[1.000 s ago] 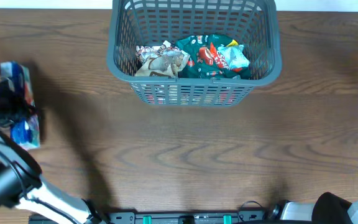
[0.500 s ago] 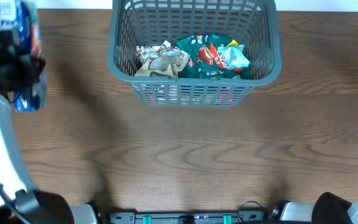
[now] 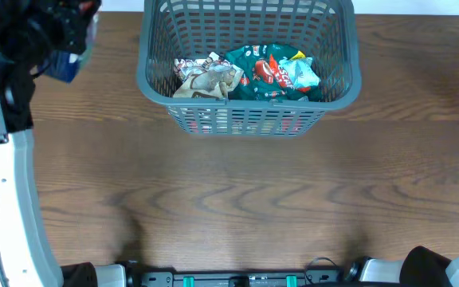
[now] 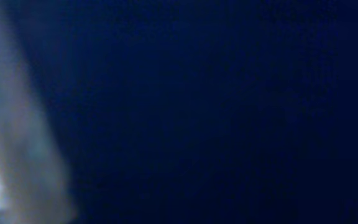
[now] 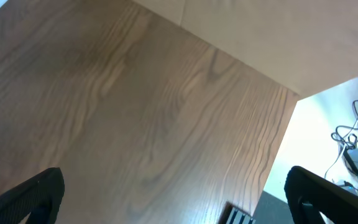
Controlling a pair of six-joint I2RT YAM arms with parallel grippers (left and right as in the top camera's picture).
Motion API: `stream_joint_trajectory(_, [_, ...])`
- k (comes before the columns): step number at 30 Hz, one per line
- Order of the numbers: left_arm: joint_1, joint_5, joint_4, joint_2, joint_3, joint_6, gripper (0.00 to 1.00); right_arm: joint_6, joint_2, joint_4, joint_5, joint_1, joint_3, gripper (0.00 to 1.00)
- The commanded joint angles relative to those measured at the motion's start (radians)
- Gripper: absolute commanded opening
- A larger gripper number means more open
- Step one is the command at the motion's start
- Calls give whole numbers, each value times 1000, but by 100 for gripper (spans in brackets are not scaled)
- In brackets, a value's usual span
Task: Pack container
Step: 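Lift the blue packet and carry it right over the basket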
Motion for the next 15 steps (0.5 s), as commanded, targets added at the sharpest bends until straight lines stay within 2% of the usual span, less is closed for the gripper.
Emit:
stream_joint_trajectory(1, [-56, 94, 26, -9, 26, 44, 6, 17, -10, -2, 11, -7, 0, 99])
stream_joint_trajectory(8, [-193, 229, 36, 48, 26, 183, 6, 17, -10, -1, 10, -7, 0, 99])
stream_joint_trajectory(15, [-352, 230, 36, 122, 26, 291, 6, 17, -10, -2, 11, -7, 0, 99])
